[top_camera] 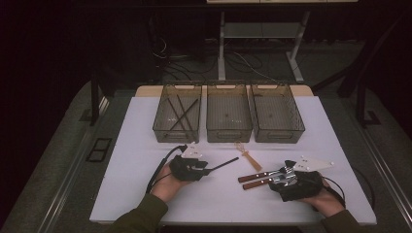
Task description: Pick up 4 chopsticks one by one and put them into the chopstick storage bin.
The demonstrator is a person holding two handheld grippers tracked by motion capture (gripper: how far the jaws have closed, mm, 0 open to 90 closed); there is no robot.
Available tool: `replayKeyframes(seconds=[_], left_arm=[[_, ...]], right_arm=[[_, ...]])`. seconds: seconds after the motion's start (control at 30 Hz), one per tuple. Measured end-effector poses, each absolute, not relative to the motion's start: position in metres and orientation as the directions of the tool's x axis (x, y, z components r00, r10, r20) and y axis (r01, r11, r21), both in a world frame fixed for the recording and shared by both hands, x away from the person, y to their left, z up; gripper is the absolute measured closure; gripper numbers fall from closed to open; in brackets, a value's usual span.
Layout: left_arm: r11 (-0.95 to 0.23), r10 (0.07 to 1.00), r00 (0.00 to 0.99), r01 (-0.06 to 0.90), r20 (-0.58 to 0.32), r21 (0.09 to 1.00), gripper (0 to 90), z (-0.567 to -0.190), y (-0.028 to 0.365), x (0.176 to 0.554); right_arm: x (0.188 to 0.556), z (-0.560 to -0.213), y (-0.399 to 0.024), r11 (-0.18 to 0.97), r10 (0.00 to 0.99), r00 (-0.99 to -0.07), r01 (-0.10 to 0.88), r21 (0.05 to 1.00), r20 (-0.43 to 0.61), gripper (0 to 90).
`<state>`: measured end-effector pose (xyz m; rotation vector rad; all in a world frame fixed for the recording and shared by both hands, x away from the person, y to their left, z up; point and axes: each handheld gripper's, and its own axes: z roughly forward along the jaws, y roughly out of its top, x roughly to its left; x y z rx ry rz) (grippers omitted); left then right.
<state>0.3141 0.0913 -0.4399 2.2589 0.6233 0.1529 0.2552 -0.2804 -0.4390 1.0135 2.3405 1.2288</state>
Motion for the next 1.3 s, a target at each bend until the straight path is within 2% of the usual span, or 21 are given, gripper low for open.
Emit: replayKeyframes(seconds=[0.17, 0.37, 0.6, 0.9, 1.3], left_arm=[[-0.596, 0.465, 0.881, 0.387, -0.091, 0.704, 76.4, -0.4421, 0.0889, 0.3143], [-0.615, 0.465, 0.882, 0.381, -0.073, 0.690, 77.8, -0.4453, 0.0871, 0.3158], [-0.616, 0.461, 0.884, 0.380, -0.075, 0.690, 83.5, -0.4471, 0.0863, 0.3159], [-0.635, 0.446, 0.894, 0.358, -0.054, 0.684, 85.0, -0.4472, 0.0856, 0.3152], [-0.625, 0.447, 0.892, 0.368, -0.070, 0.688, 85.9, -0.4472, 0.0866, 0.3172]], right_arm=[[0.2553, -0.4393, -0.2799, 0.382, 0.708, -0.704, 0.447, 0.809, 0.054, 1.0], [0.2553, -0.4394, -0.2798, 0.384, 0.708, -0.704, 0.448, 0.808, 0.054, 1.0], [0.2552, -0.4395, -0.2798, 0.383, 0.709, -0.704, 0.447, 0.808, 0.053, 1.0], [0.2557, -0.4404, -0.2790, 0.381, 0.706, -0.706, 0.443, 0.811, 0.053, 1.0], [0.2556, -0.4405, -0.2792, 0.379, 0.705, -0.707, 0.440, 0.814, 0.054, 1.0]])
